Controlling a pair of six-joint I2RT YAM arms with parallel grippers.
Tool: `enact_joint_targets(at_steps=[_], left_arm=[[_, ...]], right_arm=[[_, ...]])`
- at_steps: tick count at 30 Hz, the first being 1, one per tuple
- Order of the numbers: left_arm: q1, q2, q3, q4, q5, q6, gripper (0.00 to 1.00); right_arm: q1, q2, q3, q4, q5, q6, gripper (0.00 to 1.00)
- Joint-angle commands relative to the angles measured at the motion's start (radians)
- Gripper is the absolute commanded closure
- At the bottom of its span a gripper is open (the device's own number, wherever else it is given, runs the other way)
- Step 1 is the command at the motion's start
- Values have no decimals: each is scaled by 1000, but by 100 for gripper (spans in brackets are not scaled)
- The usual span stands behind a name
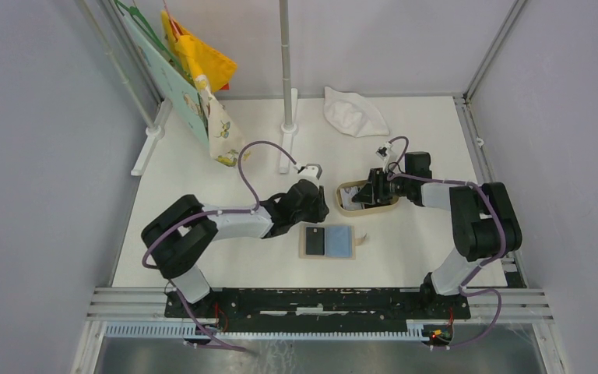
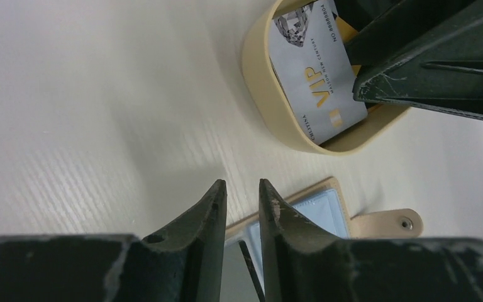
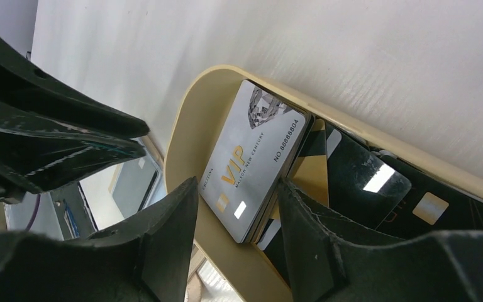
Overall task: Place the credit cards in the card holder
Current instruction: Pick up the credit card from the storage box.
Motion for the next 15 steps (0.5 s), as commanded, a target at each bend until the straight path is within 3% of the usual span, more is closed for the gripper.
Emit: enact_joint_targets(at_steps=[1, 15], left_arm=[[-1, 76, 103, -13, -13, 62, 69], [-1, 172, 179, -12, 50, 79, 71]], right_arm=[[12, 26, 13, 40, -33, 35, 45], [14, -4, -45, 254, -189, 231, 51]])
